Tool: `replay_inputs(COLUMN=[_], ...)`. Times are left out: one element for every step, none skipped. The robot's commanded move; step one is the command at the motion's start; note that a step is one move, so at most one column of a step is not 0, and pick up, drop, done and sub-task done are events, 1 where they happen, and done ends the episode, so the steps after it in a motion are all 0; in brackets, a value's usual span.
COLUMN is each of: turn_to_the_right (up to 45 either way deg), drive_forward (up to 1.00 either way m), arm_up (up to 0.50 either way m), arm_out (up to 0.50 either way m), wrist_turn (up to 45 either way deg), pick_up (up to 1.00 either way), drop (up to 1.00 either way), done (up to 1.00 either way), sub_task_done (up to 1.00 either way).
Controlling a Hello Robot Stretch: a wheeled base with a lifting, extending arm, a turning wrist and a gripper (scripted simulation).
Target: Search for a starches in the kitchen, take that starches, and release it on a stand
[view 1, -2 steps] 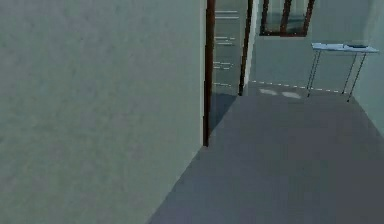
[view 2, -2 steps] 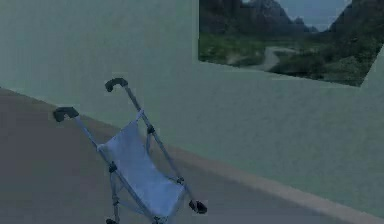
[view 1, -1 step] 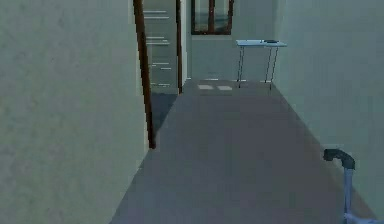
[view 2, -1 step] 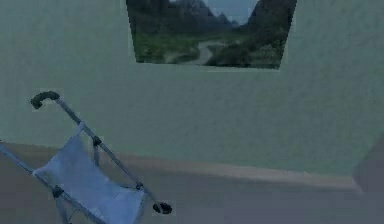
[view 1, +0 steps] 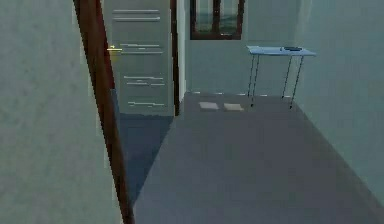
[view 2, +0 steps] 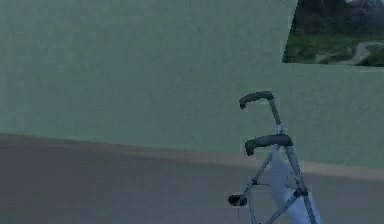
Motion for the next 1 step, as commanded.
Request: replay_inputs(turn_to_the_right=[0.0], drive_forward=[1.00], arm_up=[0.00], arm_out=[0.00], wrist_turn=[0.0], pick_up=[0.00], drop=[0.00], done=[0.00], sub_task_done=[0.00])
